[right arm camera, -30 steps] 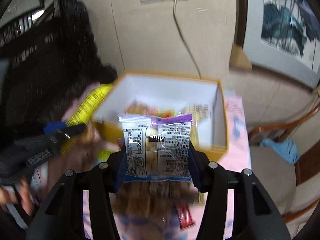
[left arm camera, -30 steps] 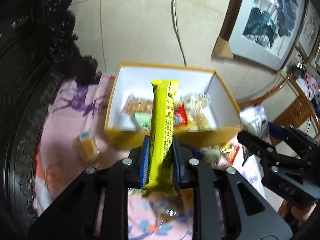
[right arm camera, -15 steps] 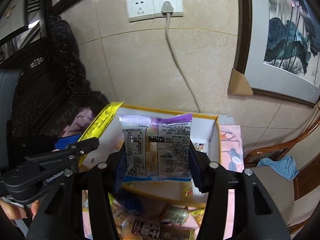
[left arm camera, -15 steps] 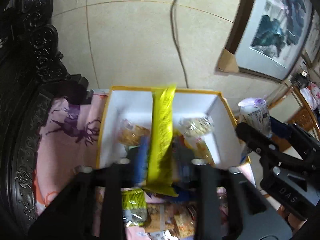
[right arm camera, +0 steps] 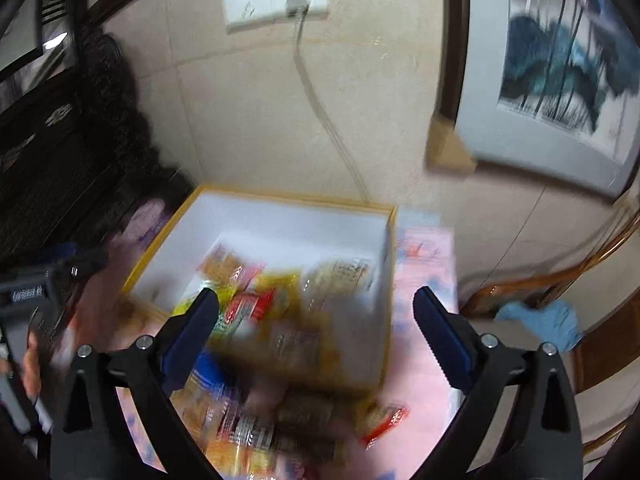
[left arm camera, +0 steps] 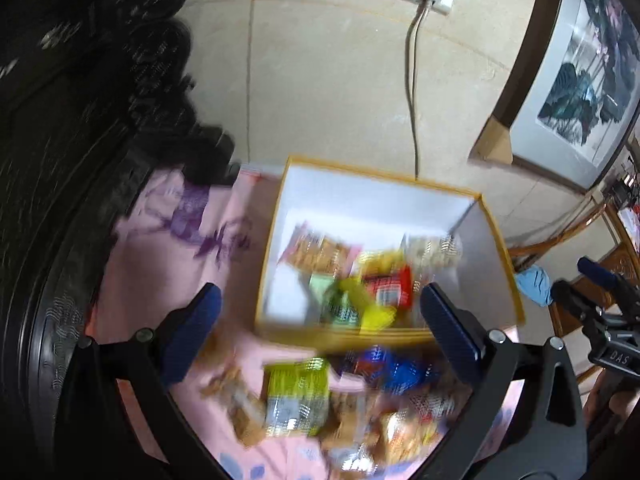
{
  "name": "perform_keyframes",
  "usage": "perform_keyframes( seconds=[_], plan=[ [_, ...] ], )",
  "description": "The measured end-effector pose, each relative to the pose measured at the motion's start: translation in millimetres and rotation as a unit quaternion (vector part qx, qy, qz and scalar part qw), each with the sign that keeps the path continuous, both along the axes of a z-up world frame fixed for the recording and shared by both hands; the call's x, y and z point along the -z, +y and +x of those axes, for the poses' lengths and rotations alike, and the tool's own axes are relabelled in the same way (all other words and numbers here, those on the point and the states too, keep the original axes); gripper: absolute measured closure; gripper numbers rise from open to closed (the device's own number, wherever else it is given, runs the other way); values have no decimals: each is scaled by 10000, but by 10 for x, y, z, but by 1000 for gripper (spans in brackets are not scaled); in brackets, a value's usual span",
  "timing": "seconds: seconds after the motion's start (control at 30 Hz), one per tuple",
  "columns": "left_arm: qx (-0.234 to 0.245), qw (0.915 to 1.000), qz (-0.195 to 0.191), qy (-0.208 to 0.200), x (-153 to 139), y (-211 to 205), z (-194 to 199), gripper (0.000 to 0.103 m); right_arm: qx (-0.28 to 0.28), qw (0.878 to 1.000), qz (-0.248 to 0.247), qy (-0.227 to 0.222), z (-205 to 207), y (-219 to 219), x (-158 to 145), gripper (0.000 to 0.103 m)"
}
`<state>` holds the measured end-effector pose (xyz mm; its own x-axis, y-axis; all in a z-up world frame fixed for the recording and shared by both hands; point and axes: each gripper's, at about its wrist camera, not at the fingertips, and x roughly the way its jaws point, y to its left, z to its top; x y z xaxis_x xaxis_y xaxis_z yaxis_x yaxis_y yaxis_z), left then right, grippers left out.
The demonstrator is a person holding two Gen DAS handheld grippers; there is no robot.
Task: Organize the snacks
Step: 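Carry both snacks over the yellow box and open both tools, then grasp a yellow-green seed bag with the left tool while the right tool grasps a black-white bar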
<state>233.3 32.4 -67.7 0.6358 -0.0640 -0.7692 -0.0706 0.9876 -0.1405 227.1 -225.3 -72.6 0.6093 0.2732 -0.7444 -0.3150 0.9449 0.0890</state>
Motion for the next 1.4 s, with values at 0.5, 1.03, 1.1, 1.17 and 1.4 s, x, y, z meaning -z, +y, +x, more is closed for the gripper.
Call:
perform_keyframes(
  seconds=[0.5,1.03,1.1,1.17,1.4],
  plan=[
    [-529,9924,-64,1106,761,594,-1217,2,-1544,9777,-902,1101,-314,373,1389,5],
    [122,9923,112,1230,928,186,-1008,2,-966,9801,-483,1667,-1215,443,1689,63],
    [129,9920,132,1248,1027,129,-823,2,-841,9818,-362,1663,-1245,419,1679,63],
    [68,9930,109,1175,1140,92,-567,2,-749,9820,-269,1715,-1225,402,1677,63],
    [42,9797,1113,1666,1712,-56,-5,2,-683,9814,-129,1791,-1196,371,1660,63]
  ],
)
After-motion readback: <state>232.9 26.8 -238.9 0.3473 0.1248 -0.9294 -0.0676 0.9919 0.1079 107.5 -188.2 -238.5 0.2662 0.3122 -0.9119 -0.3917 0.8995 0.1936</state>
